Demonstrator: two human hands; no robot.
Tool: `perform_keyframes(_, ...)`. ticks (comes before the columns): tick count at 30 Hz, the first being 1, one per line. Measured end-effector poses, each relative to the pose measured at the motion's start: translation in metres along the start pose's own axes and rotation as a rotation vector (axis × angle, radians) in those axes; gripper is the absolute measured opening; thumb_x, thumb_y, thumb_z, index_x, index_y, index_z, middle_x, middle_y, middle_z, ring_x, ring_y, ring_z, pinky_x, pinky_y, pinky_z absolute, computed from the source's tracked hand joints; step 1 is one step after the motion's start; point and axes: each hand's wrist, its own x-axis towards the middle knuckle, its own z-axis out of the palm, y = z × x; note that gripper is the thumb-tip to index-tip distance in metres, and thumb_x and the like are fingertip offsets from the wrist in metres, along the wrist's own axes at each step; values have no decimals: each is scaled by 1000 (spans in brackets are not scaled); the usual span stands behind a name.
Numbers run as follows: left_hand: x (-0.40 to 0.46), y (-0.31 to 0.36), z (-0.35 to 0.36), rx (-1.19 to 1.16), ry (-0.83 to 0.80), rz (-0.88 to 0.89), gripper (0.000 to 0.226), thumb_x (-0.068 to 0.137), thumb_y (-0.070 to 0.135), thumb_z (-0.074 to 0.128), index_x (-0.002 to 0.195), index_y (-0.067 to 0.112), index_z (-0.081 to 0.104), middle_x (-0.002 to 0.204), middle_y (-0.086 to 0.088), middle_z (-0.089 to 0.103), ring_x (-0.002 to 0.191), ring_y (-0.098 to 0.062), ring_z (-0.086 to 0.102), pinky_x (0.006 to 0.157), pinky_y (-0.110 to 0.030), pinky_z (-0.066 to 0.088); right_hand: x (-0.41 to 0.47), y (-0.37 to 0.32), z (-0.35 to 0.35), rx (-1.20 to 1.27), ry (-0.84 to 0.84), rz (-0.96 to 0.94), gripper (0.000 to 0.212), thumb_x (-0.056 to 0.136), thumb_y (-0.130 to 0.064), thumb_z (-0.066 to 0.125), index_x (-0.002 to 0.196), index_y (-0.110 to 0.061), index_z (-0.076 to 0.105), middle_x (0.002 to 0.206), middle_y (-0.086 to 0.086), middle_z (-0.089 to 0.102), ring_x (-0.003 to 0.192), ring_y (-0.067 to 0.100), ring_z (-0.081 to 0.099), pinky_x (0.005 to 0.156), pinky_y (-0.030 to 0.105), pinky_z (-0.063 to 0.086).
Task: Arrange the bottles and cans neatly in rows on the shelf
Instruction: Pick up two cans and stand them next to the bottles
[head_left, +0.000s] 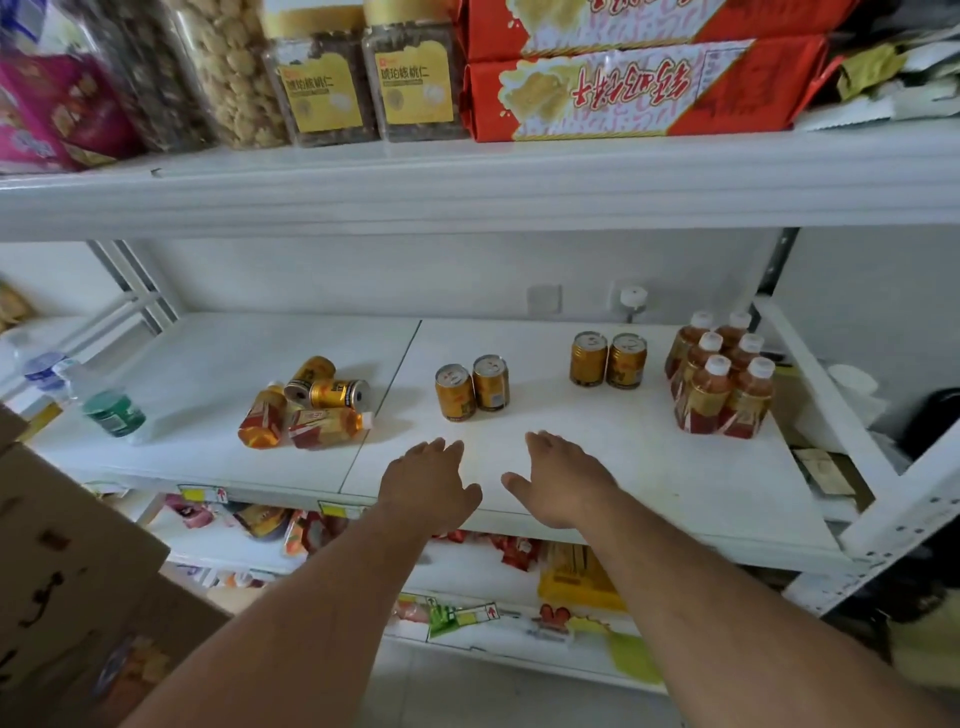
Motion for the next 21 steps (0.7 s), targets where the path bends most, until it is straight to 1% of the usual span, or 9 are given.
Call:
perform_keyframes(11,6,-20,3,-62,11,-14,79,88,60,44,155,25,22,161,-2,24,145,-24,25,110,-43,30,13,-10,5,18,11,44,80,99,-61,39,160,-16,12,168,5,14,151,28,21,116,44,28)
perform_keyframes(17,29,-38,1,-128,47,-24,81,86,63,46,154,25,23,160,0,28,144,-24,28,107,-45,35,38,-24,4,55,0,68,82,99,-62,39,160,-16,9,168,5,10,152,27,17,117,44,25)
perform_keyframes(21,63,-52,0,-178,86,-17,87,83,67,50,153,22,23,157,1,33,140,-26,34,104,-44,38,65,-31,0,91,41,106,82,98,-60,42,160,-15,12,168,5,15,150,26,22,116,44,28)
